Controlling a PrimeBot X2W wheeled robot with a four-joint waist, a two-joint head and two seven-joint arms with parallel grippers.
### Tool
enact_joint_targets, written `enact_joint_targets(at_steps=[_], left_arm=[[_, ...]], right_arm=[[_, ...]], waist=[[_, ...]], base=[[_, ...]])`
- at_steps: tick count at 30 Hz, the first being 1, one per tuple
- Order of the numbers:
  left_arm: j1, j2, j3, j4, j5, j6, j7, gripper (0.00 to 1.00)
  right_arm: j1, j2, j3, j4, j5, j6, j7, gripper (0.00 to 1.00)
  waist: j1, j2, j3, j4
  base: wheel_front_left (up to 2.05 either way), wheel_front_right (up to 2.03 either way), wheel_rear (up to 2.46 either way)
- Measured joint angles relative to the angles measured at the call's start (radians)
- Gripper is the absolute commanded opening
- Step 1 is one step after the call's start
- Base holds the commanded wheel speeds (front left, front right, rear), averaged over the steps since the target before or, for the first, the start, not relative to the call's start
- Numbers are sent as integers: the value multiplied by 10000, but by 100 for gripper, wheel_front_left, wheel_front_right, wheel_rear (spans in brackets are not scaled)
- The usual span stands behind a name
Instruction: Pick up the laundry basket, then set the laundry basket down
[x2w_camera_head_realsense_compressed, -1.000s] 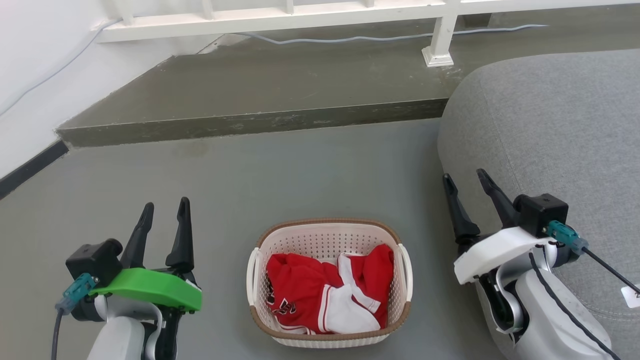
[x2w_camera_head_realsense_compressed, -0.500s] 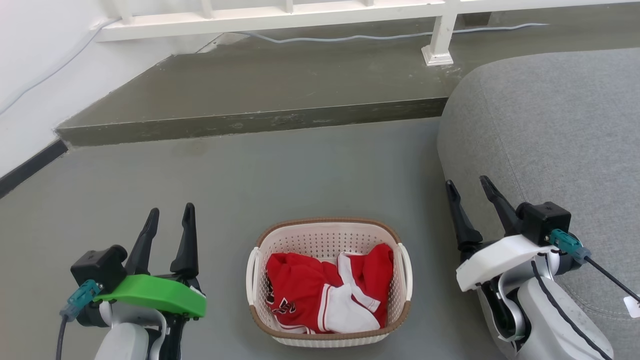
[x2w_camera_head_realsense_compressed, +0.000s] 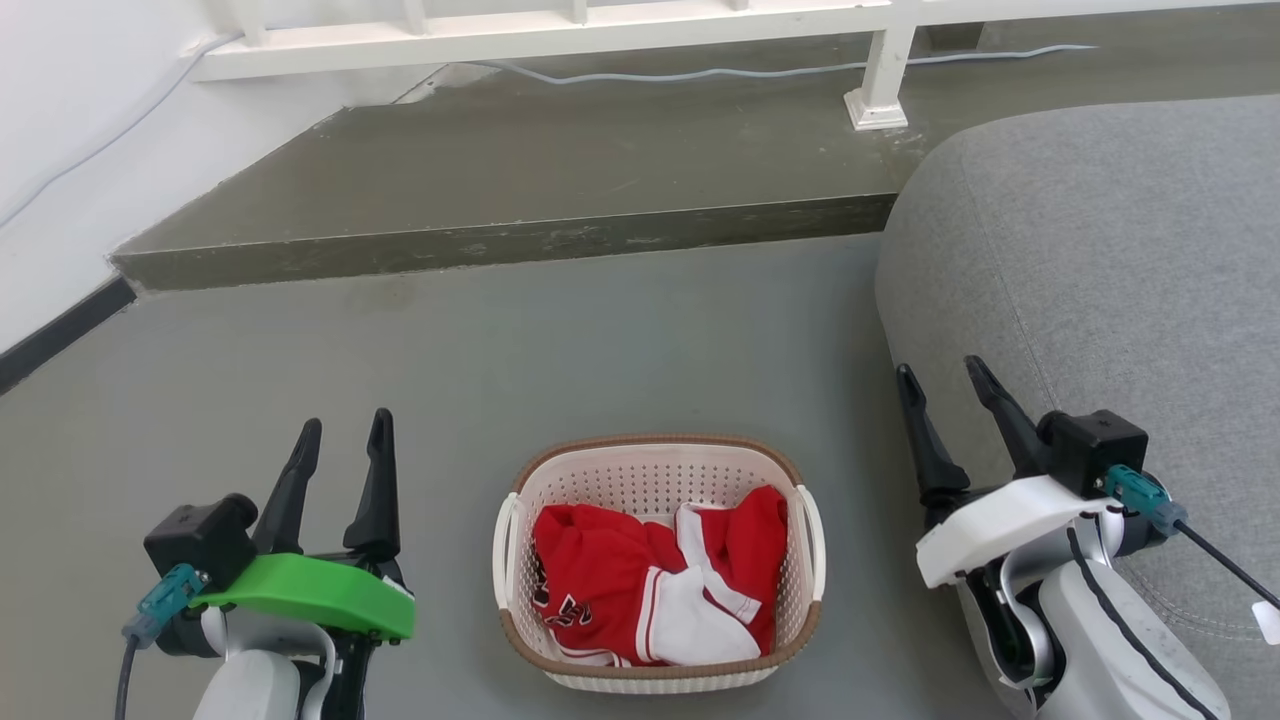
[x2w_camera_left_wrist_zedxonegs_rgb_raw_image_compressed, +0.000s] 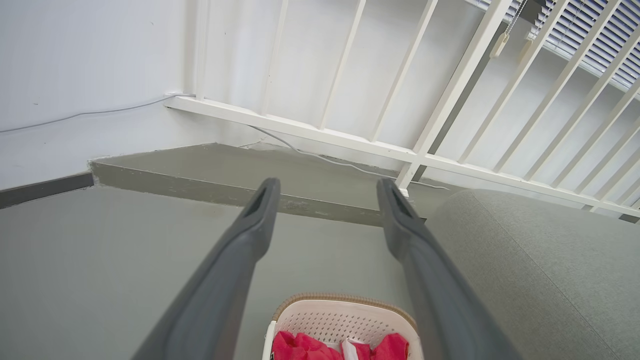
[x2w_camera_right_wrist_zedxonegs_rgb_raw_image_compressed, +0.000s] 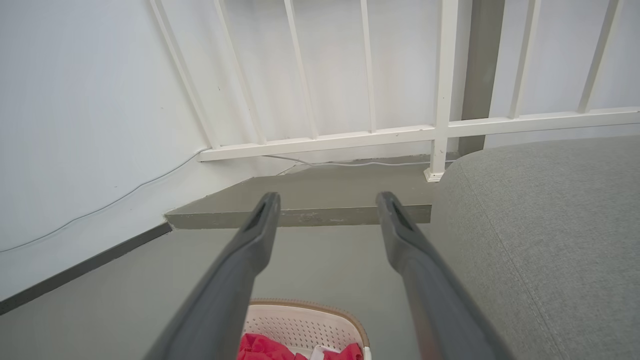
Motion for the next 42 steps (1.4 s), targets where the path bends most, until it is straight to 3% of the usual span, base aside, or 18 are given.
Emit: enact_joint_targets(at_steps=[12, 13, 23, 42], left_arm=[[12, -27, 29, -40, 13, -77, 0, 100], [13, -31, 12, 17, 8, -75, 6, 0], [282, -100, -2, 349, -387, -75, 138, 0], [285, -104, 387, 337, -2439, -75, 763, 0]], right_arm=[[20, 56, -104, -54, -71, 63, 0, 100], [34, 67, -100, 15, -65, 77, 4, 0], [491, 219, -199, 322, 309, 128, 54, 0], [500, 378, -982, 203, 2778, 366, 681, 0]], waist=[[0, 0, -22, 12], [0, 0, -22, 13], [0, 0, -45, 22], [0, 0, -107, 67]], base=[[0, 0, 0], [0, 0, 0], [0, 0, 0], [0, 0, 0]])
